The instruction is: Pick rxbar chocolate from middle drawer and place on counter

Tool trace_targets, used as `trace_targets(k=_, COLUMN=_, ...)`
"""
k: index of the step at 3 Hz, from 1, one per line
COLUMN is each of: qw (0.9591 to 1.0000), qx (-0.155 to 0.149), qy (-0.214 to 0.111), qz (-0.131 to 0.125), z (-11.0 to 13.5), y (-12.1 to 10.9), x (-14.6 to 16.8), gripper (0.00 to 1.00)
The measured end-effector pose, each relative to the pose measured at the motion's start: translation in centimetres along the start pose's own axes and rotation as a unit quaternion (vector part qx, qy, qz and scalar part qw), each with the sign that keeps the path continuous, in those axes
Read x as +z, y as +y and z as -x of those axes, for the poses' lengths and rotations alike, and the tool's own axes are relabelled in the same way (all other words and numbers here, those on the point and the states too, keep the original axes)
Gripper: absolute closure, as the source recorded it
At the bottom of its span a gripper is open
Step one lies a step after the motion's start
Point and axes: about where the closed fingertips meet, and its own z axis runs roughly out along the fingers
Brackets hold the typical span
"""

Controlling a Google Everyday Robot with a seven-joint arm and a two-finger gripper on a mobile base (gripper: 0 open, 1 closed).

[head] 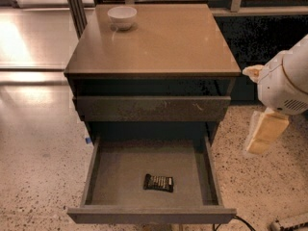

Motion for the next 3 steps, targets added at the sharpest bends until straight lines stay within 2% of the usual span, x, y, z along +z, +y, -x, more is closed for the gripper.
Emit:
trace_targets(k=1, qw=1.0000, qx=0.000, qy=0.000, qz=0.000, z=0.0, y=0.0, x=0.0, gripper=0.00)
trace_targets(k=2, qw=0.9999, qx=-0.010, qy=-0.007, qz=0.011, z=0.2, y=0.4, x=1.8, gripper=0.00)
trace_targets(k=3, qw=0.9992, qx=-0.032, qy=-0.019, qz=0.013, z=0.8, y=0.5, x=5.1, gripper=0.00)
